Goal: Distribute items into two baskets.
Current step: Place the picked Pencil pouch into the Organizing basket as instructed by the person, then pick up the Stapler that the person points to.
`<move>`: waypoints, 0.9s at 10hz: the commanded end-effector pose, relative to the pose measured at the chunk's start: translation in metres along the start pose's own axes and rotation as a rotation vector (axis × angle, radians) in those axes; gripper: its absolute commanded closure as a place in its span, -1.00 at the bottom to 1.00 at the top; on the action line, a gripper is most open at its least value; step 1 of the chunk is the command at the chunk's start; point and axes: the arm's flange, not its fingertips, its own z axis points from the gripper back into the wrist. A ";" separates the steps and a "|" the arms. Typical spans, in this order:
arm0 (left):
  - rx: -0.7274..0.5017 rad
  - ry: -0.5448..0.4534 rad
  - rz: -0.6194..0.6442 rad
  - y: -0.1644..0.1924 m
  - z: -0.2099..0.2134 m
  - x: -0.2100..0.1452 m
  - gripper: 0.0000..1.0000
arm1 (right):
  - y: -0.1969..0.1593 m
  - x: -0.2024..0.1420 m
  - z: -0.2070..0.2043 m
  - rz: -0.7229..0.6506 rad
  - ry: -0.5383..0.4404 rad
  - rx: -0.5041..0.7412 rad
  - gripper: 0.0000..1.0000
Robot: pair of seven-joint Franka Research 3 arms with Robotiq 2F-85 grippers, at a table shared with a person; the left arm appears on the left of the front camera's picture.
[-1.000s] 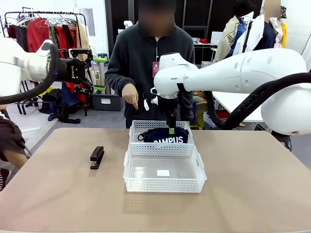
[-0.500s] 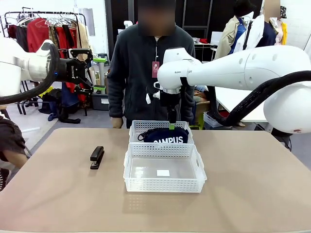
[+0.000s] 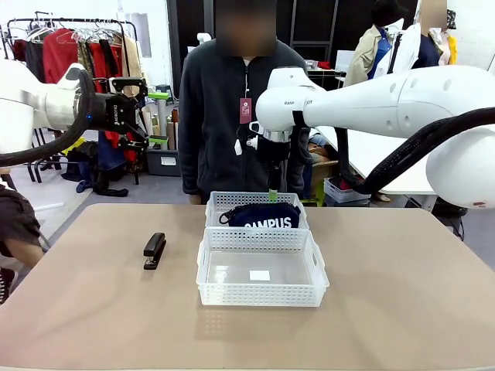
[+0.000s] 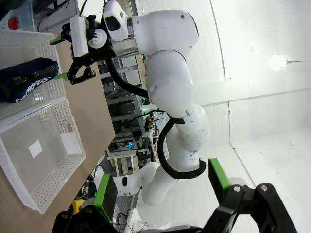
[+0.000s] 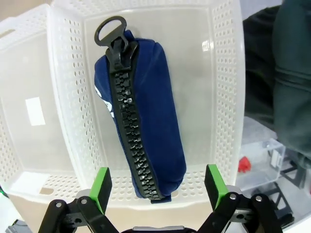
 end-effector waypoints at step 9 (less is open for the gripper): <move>0.000 -0.006 -0.004 -0.002 0.001 0.000 -1.00 | 0.018 -0.020 0.056 -0.283 -0.133 0.199 -1.00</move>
